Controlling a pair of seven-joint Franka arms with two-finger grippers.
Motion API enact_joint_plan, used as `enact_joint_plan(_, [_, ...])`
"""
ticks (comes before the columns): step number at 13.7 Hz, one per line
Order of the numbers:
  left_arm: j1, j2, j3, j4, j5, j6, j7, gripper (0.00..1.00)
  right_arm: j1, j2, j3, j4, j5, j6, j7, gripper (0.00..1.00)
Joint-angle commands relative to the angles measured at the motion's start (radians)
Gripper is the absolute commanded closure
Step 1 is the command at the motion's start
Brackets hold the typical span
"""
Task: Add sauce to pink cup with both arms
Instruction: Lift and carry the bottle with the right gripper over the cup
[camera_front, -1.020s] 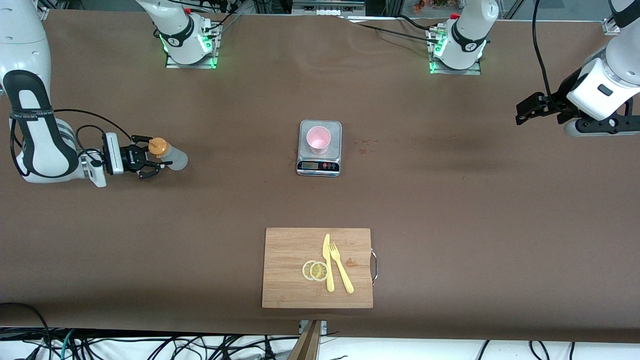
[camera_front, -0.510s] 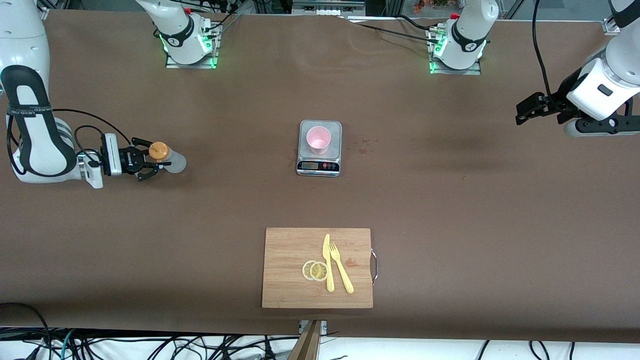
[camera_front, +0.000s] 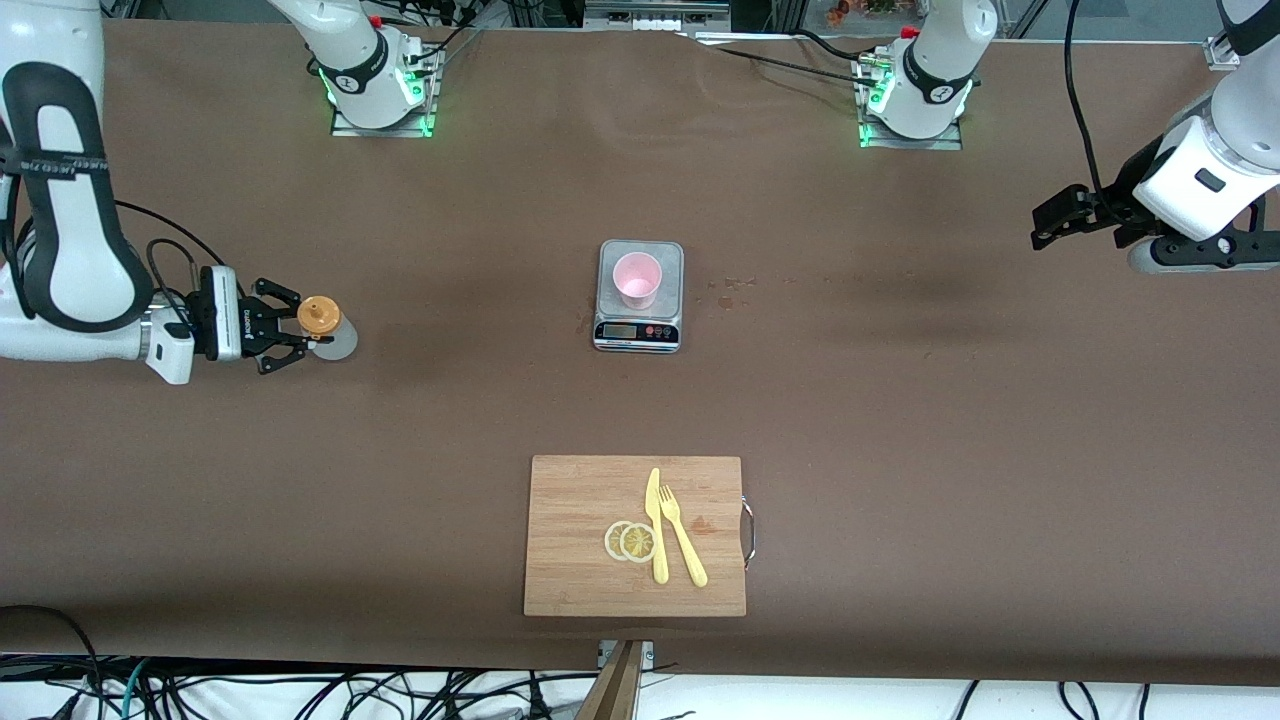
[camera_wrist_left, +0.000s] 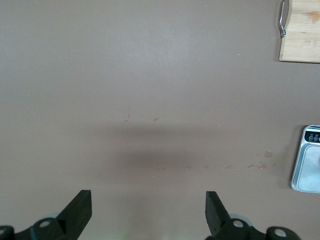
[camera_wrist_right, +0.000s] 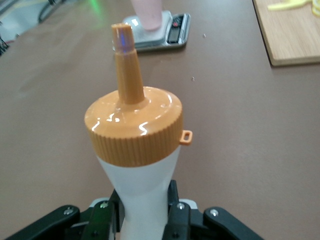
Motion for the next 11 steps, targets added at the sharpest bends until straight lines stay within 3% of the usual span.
enact_joint_plan(1, [0.009,0.001,-0.003,0.01,-0.019,-0.009,0.03,0.0,0.114,-0.076,-0.025,-0.018,-0.092,0.055,0.177,0.84])
enact_joint_plan(6, [0.01,0.001,-0.002,0.01,-0.019,-0.009,0.033,0.0,0.35,-0.111,-0.079,-0.009,-0.234,0.144,0.473,0.84])
enact_joint_plan(11, [0.01,0.001,-0.003,0.01,-0.019,-0.009,0.033,0.0,0.531,-0.108,-0.077,0.059,-0.409,0.144,0.774,0.84])
